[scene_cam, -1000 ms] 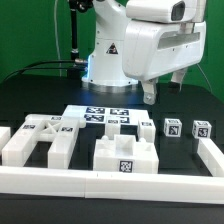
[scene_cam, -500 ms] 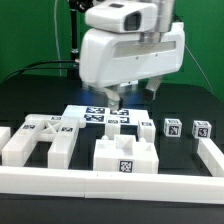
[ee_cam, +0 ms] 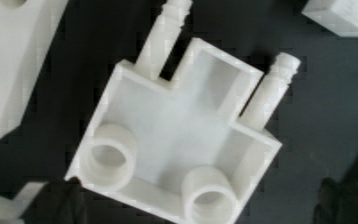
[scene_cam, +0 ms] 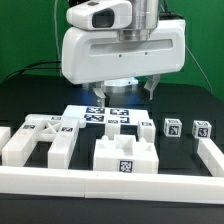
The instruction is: Assemble chair
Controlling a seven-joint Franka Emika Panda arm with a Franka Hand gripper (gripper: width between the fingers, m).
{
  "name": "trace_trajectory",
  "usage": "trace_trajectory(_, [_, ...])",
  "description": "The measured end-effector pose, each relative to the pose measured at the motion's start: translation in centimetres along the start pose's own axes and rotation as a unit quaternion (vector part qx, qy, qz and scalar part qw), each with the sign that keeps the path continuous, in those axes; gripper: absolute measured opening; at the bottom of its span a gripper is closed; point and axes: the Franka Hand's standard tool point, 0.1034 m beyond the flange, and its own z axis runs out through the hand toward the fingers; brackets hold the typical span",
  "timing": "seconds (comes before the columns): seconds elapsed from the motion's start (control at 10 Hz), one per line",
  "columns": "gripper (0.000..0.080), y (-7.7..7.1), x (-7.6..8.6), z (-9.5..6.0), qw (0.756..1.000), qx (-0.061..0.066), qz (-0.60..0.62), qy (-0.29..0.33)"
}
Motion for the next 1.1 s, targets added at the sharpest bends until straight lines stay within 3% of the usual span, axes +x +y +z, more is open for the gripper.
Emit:
trace_trajectory(0.1, [0.0650,1.0,0.1,0.4,0.998,-0.001,0.064,-0.002])
trace_trajectory(0.4, [0.0650,2.1,0.9,2.4,0.985,-0.003,0.170,0.010])
trace_trajectory(0.7, [0.0650,2.3,1.5,5.4,0.983,-0.007,0.180,0.026])
trace_trajectory(1.1, [0.0650,2.1,1.6,7.9,0.985,-0.013,0.170,0.040])
